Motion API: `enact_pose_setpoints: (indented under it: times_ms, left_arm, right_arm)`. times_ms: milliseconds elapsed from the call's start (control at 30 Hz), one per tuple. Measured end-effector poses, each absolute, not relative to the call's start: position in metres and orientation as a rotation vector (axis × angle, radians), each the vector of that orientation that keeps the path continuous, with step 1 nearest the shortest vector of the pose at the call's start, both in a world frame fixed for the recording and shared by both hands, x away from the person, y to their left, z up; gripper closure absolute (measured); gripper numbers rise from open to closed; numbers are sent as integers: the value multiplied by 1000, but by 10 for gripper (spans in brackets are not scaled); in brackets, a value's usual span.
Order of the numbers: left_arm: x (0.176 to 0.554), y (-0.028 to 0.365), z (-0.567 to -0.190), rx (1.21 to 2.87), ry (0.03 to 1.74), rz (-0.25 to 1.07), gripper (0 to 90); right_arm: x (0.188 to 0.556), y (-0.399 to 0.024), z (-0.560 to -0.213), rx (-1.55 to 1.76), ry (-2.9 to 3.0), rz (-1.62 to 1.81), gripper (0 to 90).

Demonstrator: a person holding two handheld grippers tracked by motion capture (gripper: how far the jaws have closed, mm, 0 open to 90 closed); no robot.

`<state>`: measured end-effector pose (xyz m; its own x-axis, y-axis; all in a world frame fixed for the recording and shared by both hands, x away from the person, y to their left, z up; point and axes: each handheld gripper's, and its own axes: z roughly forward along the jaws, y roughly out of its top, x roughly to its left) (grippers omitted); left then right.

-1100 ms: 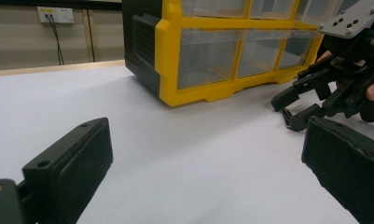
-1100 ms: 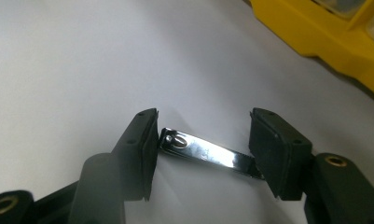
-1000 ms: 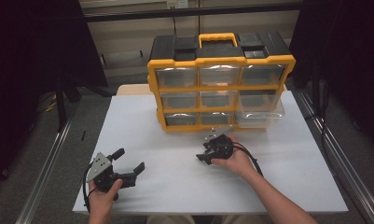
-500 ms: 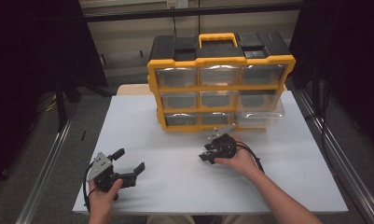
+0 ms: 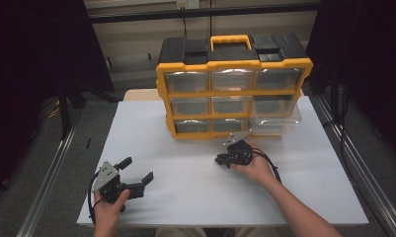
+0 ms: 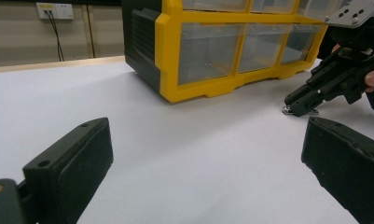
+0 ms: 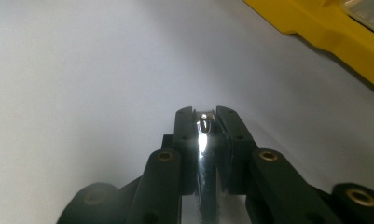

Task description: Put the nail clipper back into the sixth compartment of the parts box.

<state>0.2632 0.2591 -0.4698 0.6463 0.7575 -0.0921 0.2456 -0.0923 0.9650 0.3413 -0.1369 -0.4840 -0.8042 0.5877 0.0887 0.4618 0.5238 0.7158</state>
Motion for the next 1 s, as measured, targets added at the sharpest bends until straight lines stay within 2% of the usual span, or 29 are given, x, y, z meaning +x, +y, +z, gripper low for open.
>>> enact_pose_setpoints:
  times_ms: [133, 333, 500, 600, 1000]
  left_arm:
    - [263, 259, -470, 1653, 833, 524, 21]
    - [264, 258, -470, 1660, 831, 523, 21]
    - [264, 257, -470, 1660, 832, 523, 22]
    - [264, 257, -470, 1665, 832, 521, 22]
    - [263, 259, -470, 1655, 833, 525, 22]
  right_arm:
    - [340, -136, -482, 922, 2600, 1103, 791]
    - [340, -132, -483, 926, 2588, 1125, 725]
    - [341, -131, -483, 972, 2589, 1124, 745]
    - [341, -129, -484, 953, 2585, 1128, 796]
    - [340, -127, -474, 1008, 2622, 1045, 800]
